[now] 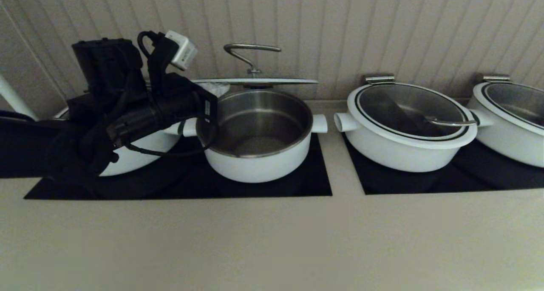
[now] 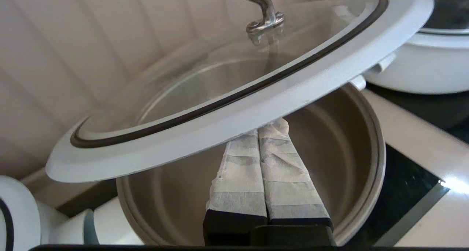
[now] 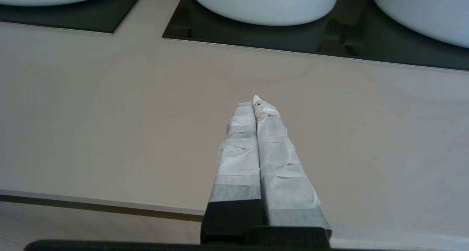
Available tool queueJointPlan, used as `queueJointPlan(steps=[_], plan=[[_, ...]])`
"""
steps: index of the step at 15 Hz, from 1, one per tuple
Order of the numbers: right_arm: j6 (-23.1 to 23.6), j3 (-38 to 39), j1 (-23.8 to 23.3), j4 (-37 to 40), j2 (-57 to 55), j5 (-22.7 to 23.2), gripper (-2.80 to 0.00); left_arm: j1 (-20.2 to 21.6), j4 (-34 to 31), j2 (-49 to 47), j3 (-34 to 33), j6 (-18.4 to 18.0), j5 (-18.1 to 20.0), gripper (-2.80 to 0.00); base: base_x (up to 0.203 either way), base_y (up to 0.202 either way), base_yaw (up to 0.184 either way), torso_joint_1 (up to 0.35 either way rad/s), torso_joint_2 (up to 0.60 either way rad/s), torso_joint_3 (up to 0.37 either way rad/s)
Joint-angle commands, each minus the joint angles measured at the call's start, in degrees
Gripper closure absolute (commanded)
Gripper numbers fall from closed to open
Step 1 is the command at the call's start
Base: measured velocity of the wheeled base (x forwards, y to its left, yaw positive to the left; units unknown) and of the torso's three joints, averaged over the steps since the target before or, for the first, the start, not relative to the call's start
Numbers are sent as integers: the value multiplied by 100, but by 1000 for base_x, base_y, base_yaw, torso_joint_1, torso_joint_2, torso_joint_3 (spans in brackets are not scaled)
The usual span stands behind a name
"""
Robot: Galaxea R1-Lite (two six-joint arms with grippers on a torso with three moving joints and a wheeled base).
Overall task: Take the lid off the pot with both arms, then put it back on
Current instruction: Open the pot lid completely
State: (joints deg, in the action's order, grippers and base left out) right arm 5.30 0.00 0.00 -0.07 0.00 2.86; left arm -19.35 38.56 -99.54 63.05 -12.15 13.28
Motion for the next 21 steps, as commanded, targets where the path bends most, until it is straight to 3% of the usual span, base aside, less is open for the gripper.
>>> queueJointPlan(steps=[1, 13, 21], plan=[[6, 0, 0, -1, -9, 4, 0, 1, 38, -21, 137, -6, 8, 0, 0, 0, 0, 0, 0, 0], [6, 0, 0, -1, -9, 4, 0, 9, 594, -85, 212, -164, 8, 0, 0, 0, 0, 0, 0, 0], [6, 0, 0, -1, -9, 4, 0, 4, 918, -338, 677, -391, 8, 0, 0, 0, 0, 0, 0, 0]])
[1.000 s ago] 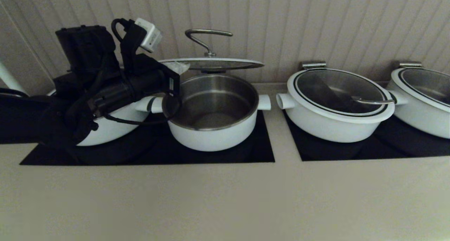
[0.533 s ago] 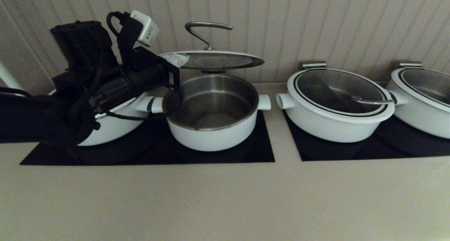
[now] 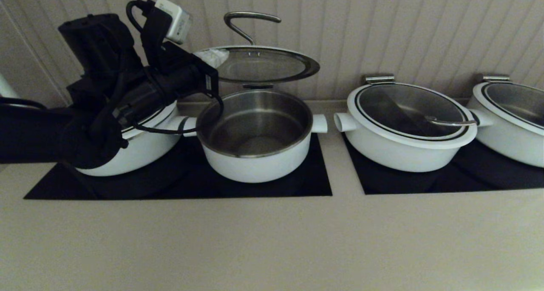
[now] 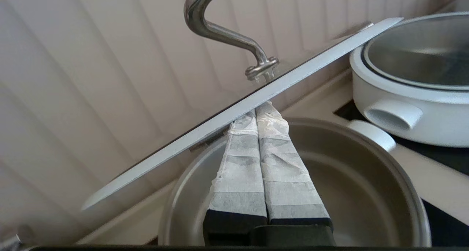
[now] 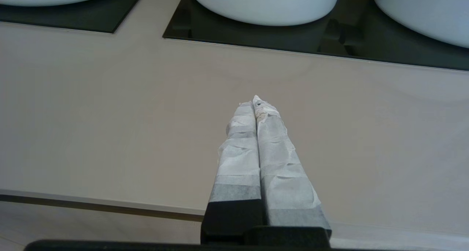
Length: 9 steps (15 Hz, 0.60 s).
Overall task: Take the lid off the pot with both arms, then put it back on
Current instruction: Open the pot lid completely
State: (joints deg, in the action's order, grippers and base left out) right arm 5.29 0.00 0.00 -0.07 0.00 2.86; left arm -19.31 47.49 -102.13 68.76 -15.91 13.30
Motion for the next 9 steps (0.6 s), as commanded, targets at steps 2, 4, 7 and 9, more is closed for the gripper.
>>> queueJointPlan(steps=[2, 4, 7, 9], plan=[[7, 0, 0, -1, -9, 4, 0, 6, 204, -168, 240, -17, 11, 0, 0, 0, 0, 0, 0, 0], [7, 0, 0, -1, -9, 4, 0, 6, 351, -233, 279, -52, 12, 0, 0, 0, 0, 0, 0, 0], [7, 0, 0, -1, -9, 4, 0, 6, 409, -309, 296, -305, 15, 0, 0, 0, 0, 0, 0, 0], [7, 0, 0, -1, -9, 4, 0, 6, 664, -456, 422, -372, 15, 0, 0, 0, 0, 0, 0, 0]])
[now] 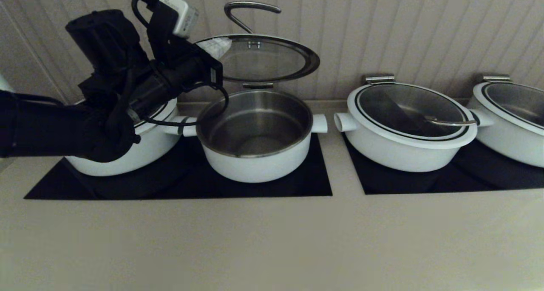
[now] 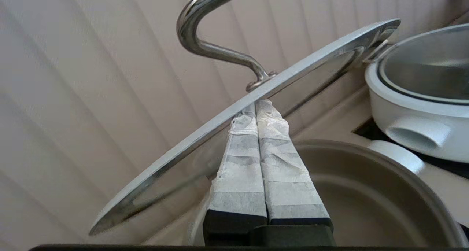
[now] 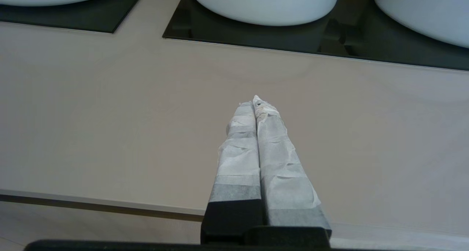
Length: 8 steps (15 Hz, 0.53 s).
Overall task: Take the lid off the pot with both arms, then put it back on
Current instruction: Open the pot lid completely
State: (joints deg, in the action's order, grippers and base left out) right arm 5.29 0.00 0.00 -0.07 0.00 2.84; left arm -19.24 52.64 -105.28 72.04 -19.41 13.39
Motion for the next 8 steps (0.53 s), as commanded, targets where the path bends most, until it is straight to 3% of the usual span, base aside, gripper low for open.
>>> queueJointPlan(steps=[1, 8], plan=[[7, 0, 0, -1, -9, 6, 0, -1, 248, -229, 228, -36, 1, 0, 0, 0, 0, 0, 0, 0], [7, 0, 0, -1, -9, 6, 0, 8, 282, -442, 860, -48, -12, 0, 0, 0, 0, 0, 0, 0]])
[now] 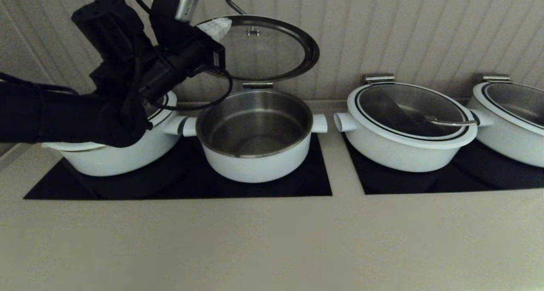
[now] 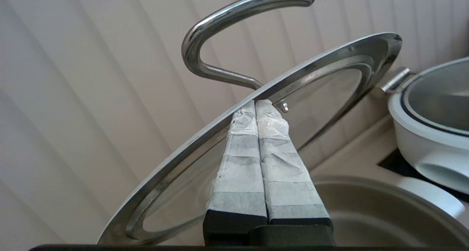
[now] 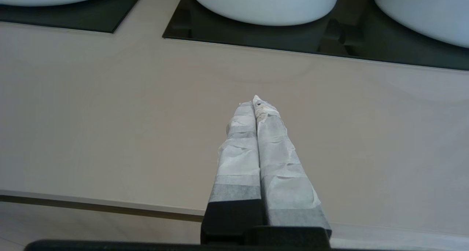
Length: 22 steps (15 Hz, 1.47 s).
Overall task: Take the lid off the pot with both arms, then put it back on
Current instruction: Open the pot lid completely
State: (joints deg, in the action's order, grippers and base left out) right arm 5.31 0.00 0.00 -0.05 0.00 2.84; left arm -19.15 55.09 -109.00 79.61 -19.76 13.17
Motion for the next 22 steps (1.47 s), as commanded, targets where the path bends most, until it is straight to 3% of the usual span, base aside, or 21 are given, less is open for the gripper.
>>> queueJointPlan(steps=[1, 8, 13, 22], plan=[[5, 0, 0, -4, -9, 6, 0, 2, 37, -103, 186, -57, 11, 0, 0, 0, 0, 0, 0, 0], [5, 0, 0, -4, -9, 6, 0, 34, 83, -220, 453, -405, 22, 0, 0, 0, 0, 0, 0, 0], [5, 0, 0, -4, -9, 6, 0, 78, 81, -435, 1044, -586, 19, 0, 0, 0, 0, 0, 0, 0], [5, 0, 0, -4, -9, 6, 0, 210, 90, -376, 1048, -608, 12, 0, 0, 0, 0, 0, 0, 0]])
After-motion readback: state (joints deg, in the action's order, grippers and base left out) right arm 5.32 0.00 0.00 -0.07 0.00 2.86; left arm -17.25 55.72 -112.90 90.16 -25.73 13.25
